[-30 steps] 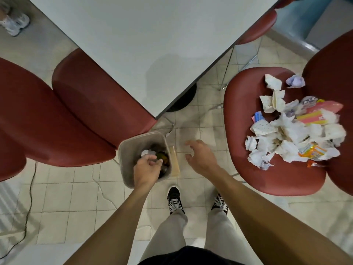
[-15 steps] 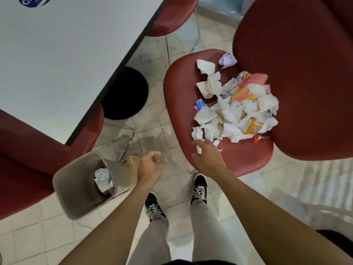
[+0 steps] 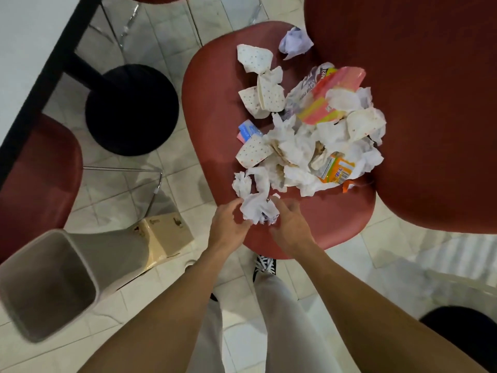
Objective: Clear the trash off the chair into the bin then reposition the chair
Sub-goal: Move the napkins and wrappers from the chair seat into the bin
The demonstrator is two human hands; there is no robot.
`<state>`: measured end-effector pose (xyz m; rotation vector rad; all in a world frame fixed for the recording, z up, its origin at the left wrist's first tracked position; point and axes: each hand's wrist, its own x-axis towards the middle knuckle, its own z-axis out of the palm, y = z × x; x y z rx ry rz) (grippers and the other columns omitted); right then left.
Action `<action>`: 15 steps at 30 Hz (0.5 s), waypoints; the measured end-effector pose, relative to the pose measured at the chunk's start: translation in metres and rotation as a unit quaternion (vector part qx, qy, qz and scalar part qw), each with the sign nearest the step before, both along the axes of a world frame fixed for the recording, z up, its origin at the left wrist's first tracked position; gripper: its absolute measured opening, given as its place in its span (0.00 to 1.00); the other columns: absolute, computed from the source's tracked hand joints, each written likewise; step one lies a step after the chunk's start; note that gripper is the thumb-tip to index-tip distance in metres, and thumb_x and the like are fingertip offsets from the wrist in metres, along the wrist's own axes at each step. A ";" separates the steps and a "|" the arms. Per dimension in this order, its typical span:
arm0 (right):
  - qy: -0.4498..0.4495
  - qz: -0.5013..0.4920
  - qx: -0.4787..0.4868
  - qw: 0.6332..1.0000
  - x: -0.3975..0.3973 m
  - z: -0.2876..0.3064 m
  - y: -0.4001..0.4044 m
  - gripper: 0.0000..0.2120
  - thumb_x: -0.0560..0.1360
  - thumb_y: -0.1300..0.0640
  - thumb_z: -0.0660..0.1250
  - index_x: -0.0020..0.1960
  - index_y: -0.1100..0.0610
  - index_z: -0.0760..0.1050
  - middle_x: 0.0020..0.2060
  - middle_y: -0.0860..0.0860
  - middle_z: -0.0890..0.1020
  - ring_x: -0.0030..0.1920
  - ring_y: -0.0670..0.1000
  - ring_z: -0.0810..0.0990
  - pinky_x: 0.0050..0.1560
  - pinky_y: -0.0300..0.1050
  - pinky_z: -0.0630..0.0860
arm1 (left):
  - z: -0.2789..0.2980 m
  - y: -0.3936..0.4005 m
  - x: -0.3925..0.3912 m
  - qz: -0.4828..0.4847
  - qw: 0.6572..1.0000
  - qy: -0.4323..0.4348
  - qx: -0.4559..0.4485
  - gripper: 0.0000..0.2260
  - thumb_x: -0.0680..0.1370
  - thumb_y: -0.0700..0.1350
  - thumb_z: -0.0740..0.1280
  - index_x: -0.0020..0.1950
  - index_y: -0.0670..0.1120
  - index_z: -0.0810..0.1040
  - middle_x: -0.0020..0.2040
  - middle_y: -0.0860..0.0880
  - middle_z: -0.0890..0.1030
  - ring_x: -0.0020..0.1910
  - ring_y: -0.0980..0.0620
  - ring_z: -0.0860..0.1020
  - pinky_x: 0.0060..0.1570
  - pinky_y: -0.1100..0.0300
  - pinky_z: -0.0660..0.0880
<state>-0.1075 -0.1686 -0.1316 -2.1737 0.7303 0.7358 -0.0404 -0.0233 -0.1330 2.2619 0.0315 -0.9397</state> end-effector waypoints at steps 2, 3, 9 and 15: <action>-0.004 0.007 0.006 1.000 0.002 -0.012 -0.001 0.36 0.73 0.64 0.67 0.75 0.45 0.58 0.64 0.55 0.65 0.58 0.59 0.76 0.58 0.52 0.76 | -0.012 -0.008 -0.003 0.007 1.000 0.006 0.002 0.26 0.72 0.46 0.72 0.68 0.55 0.71 0.59 0.49 0.71 0.58 0.48 0.75 0.60 0.51 0.73; -0.006 0.009 0.007 1.000 0.004 -0.016 -0.001 0.35 0.74 0.65 0.67 0.75 0.46 0.58 0.64 0.55 0.65 0.57 0.59 0.77 0.58 0.52 0.76 | -0.016 -0.011 -0.004 0.012 1.000 0.007 -0.001 0.26 0.72 0.46 0.72 0.69 0.55 0.70 0.58 0.49 0.70 0.57 0.48 0.75 0.60 0.52 0.74; -0.042 -0.012 0.016 0.999 0.010 -0.032 0.000 0.25 0.75 0.64 0.66 0.69 0.48 0.68 0.59 0.56 0.71 0.54 0.60 0.77 0.54 0.54 0.77 | -0.040 -0.021 -0.009 0.031 0.999 -0.007 0.005 0.17 0.74 0.41 0.69 0.62 0.50 0.77 0.56 0.48 0.78 0.53 0.46 0.78 0.56 0.53 0.75; -0.068 -0.053 0.027 0.996 0.011 -0.027 -0.002 0.15 0.72 0.65 0.67 0.57 0.57 0.78 0.52 0.56 0.78 0.51 0.57 0.76 0.49 0.50 0.75 | -0.035 -0.019 -0.012 0.058 0.997 -0.006 0.042 0.08 0.76 0.39 0.66 0.53 0.46 0.81 0.47 0.47 0.82 0.42 0.51 0.77 0.40 0.67 0.69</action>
